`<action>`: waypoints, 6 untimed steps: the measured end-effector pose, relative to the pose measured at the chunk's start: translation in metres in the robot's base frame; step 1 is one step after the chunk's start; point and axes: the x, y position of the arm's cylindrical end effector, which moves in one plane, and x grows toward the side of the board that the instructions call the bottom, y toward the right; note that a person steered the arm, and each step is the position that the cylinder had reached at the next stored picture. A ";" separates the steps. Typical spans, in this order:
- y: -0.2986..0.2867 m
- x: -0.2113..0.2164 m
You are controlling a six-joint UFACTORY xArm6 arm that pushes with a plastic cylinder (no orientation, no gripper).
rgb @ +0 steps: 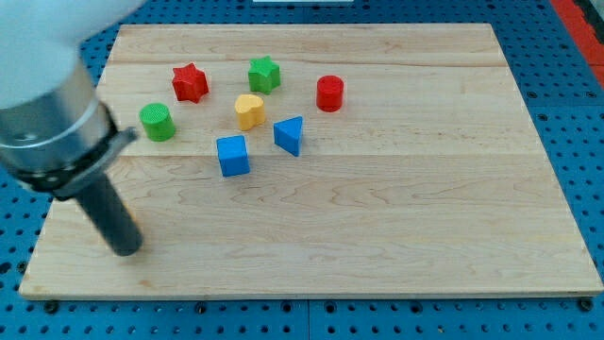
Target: Move the yellow hexagon diagonally to the yellow heart
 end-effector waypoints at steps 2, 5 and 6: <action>-0.034 -0.030; 0.057 -0.101; 0.068 -0.072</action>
